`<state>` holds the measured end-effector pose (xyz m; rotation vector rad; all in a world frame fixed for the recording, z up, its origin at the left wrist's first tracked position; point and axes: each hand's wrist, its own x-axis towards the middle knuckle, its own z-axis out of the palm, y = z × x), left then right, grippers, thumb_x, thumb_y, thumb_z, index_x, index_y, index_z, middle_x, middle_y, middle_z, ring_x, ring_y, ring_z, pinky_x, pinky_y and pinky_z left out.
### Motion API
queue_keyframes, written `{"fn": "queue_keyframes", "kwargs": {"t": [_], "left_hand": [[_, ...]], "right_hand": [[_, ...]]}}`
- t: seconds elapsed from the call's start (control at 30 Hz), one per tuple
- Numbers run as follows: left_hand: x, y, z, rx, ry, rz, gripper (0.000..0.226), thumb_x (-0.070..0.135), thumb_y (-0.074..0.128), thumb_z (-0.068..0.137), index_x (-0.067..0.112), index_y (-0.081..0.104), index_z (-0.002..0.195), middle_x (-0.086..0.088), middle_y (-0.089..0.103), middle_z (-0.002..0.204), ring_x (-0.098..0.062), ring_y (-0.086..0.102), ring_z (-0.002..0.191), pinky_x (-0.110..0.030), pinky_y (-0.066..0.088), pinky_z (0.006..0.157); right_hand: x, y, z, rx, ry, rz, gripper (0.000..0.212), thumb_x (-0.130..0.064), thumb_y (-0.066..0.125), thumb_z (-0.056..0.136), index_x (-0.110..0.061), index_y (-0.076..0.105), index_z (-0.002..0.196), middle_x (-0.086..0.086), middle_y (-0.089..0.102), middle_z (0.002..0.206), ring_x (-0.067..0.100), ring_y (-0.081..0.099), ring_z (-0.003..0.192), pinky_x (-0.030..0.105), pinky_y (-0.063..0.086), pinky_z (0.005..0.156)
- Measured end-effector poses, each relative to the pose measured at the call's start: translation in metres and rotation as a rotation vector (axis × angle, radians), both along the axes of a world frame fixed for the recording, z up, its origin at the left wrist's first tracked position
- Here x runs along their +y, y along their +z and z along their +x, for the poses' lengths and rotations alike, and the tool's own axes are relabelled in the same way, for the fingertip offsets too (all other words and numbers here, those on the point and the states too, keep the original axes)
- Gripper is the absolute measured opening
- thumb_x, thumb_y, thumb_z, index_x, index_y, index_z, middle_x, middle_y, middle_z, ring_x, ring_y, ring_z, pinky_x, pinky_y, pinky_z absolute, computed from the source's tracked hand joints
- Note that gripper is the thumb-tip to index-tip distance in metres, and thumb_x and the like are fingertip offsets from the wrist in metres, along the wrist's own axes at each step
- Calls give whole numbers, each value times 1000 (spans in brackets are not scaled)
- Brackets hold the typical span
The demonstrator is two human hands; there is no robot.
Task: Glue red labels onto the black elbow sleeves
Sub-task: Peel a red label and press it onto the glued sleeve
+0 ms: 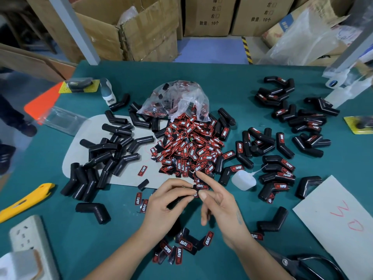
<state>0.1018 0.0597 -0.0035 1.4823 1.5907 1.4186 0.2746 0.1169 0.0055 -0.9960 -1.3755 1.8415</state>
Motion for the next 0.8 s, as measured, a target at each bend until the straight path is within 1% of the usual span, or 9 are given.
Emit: {"fn": "queue_keyframes", "kwargs": {"t": [0.07,0.13,0.2,0.3,0.43,0.5,0.57,0.67,0.8], "left_hand": [[1,-2,-1,6,12,3,11,13,80,91,16,84,101,6,71,111,-19,72,105,-27,54,97],[2,-2,-2,2,10,1,11,13,81,90,18,84,100,5,71,110,-20,72,104,-27,53,97],[2,-1,-2,-9,12,-6,9,19,80,90,24,82,98,9,70,109,-18,72,103,-25,52,96],[2,0,-1,-22,16,-20,7,23,79,89,27,79,95,11,68,107,-17,71,101,-24,52,95],[3,-2,-5,-24,-8,-33,9,11,84,87,17,82,93,8,70,105,-19,72,100,-27,55,93],[3,-1,-7,-59,-29,-64,9,9,83,88,15,84,94,5,72,105,-21,72,100,-31,59,85],[3,2,-9,-100,-45,-87,11,9,80,88,16,85,96,3,73,105,-21,73,101,-27,60,80],[3,2,-12,-115,-68,-114,16,7,77,91,17,85,100,3,73,108,-21,72,103,-20,58,82],[2,1,-14,-128,-118,-147,28,-1,69,97,20,84,108,5,73,114,-22,72,107,-28,62,84]], "right_hand": [[-1,-1,0,16,9,-33,44,-28,60,102,-39,60,145,12,58,62,15,54,44,22,44,55],[-1,-1,0,24,24,-53,43,-28,59,103,-41,60,144,14,54,62,16,54,43,23,43,53],[-2,-2,-1,21,47,-63,44,-29,57,104,-44,58,145,12,57,68,17,59,45,24,43,52],[-3,-1,-3,9,71,-63,44,-28,53,104,-47,56,145,3,65,76,17,64,49,22,42,52],[-2,3,0,2,73,-71,47,-26,55,104,-40,55,148,2,69,79,17,66,52,22,44,53],[-1,6,1,-12,68,-70,50,-25,56,103,-33,52,151,-1,70,77,16,65,52,22,44,54],[1,8,1,-23,62,-69,52,-24,57,101,-29,50,152,-3,70,73,15,65,52,22,43,54],[3,11,3,-27,54,-67,53,-24,58,99,-27,49,152,-5,69,68,13,65,52,22,43,55],[5,12,4,-27,39,-72,53,-24,60,98,-27,51,150,-6,69,67,13,65,53,22,43,55]]}}
